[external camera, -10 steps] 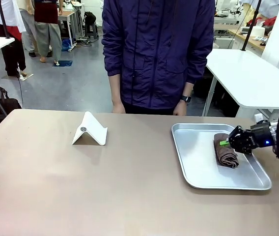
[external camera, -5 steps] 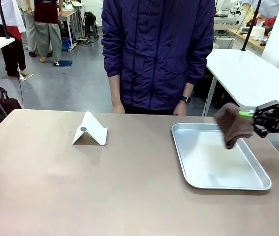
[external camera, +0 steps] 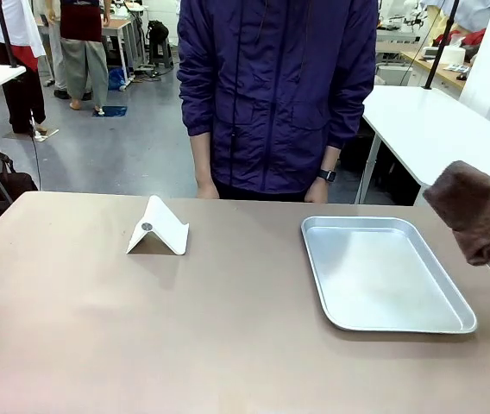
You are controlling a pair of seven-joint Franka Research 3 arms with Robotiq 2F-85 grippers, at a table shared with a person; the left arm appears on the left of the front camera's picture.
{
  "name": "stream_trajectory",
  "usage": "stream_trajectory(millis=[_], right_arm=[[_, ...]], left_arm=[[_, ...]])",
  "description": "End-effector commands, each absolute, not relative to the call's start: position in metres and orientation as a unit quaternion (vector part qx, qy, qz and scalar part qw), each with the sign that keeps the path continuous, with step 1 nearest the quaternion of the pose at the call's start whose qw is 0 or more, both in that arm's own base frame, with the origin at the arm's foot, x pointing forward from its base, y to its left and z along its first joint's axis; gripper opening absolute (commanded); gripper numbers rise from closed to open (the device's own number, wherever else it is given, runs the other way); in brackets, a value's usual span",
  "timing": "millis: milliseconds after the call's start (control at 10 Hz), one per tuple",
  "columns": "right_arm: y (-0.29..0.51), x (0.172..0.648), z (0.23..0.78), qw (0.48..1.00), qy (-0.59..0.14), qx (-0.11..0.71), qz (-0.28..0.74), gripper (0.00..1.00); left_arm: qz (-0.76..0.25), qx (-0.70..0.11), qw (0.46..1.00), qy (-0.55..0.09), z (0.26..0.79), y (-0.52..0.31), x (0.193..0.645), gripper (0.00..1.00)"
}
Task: Clean the surface of the table.
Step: Clean the area not pointed to by the person.
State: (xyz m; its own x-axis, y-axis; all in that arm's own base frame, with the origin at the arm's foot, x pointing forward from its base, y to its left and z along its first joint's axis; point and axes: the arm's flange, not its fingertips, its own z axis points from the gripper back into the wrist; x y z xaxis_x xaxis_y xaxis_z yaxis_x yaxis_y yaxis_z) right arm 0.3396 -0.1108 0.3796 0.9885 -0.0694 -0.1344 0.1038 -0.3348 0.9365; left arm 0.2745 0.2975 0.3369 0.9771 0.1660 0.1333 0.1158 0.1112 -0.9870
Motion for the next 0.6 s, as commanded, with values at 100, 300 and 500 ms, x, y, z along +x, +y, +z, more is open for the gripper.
stream_trajectory(millis=[100,300,500], right_arm=[[-0.116,0.296,0.397,0.655,0.001,0.752,-0.070,0.08],[-0.107,0.287,0.404,0.685,-0.027,0.726,-0.045,0.08],[-0.122,0.295,0.399,0.671,-0.005,0.739,-0.058,0.08]], left_arm=[[0.024,-0.668,0.737,-0.102,0.343,0.296,0.273,0.22],[0.024,-0.668,0.737,-0.102,0.343,0.296,0.273,0.22],[0.024,-0.668,0.737,-0.102,0.343,0.296,0.273,0.22]])
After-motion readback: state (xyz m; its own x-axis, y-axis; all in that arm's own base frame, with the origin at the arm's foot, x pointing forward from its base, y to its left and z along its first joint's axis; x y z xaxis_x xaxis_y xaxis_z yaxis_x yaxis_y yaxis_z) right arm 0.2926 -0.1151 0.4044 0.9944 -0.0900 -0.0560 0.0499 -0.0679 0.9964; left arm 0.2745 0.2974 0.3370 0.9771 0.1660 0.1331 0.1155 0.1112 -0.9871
